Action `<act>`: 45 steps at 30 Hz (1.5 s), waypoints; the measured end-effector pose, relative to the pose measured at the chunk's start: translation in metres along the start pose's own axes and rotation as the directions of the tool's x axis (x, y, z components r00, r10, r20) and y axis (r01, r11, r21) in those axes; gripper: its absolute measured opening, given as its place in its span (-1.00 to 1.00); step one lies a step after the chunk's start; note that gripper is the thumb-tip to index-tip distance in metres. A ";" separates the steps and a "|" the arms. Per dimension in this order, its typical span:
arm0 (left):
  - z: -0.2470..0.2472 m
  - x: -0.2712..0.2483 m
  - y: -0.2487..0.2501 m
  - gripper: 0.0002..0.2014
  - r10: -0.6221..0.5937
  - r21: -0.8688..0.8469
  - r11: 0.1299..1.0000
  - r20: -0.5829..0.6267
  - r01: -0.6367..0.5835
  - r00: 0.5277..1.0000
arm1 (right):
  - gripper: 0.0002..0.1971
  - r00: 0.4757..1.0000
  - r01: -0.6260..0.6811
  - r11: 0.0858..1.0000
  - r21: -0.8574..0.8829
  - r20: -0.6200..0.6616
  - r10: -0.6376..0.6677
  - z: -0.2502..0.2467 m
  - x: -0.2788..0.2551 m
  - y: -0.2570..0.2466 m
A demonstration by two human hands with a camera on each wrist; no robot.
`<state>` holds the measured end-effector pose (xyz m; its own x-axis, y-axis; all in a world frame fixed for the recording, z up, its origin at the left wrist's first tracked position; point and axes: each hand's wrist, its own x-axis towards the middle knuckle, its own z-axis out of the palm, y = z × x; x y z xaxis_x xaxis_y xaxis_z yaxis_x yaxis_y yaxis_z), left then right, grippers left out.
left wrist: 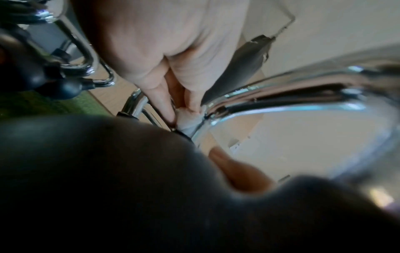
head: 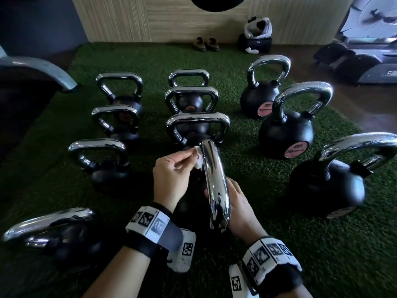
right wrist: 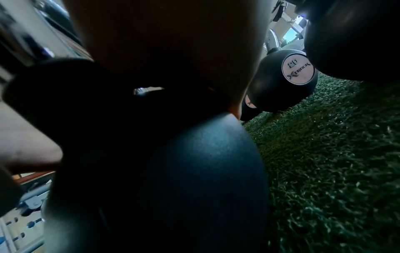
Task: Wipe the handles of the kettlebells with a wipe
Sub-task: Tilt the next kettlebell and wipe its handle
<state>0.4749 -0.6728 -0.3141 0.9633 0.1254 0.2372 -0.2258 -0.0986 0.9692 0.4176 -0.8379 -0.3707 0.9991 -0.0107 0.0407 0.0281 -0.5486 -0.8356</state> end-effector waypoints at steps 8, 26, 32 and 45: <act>0.003 -0.034 0.035 -0.78 0.015 -0.279 0.960 -0.028 -0.023 0.999 | -0.22 1.000 0.012 1.000 0.017 -0.011 -0.011 0.000 -0.002 0.003; -0.022 -0.077 0.051 -0.85 0.149 -0.124 0.982 0.045 -0.142 0.988 | -0.21 0.998 0.064 0.998 -0.008 0.015 -0.064 0.004 0.001 0.014; -0.028 -0.121 0.047 -0.78 0.218 -0.162 0.966 0.098 -0.200 0.971 | -0.33 0.997 0.082 0.996 -0.045 0.013 -0.081 0.006 0.003 0.021; -0.049 -0.114 -0.001 -0.77 0.319 0.057 0.934 0.316 -0.354 0.893 | -0.53 0.996 0.027 0.999 0.038 -0.084 -0.024 0.008 0.004 0.016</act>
<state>0.3579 -0.6383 -0.3392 0.8343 -0.2319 0.5002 -0.5434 -0.1927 0.8171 0.4225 -0.8402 -0.3880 0.9920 -0.0681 0.1064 0.0562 -0.5165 -0.8544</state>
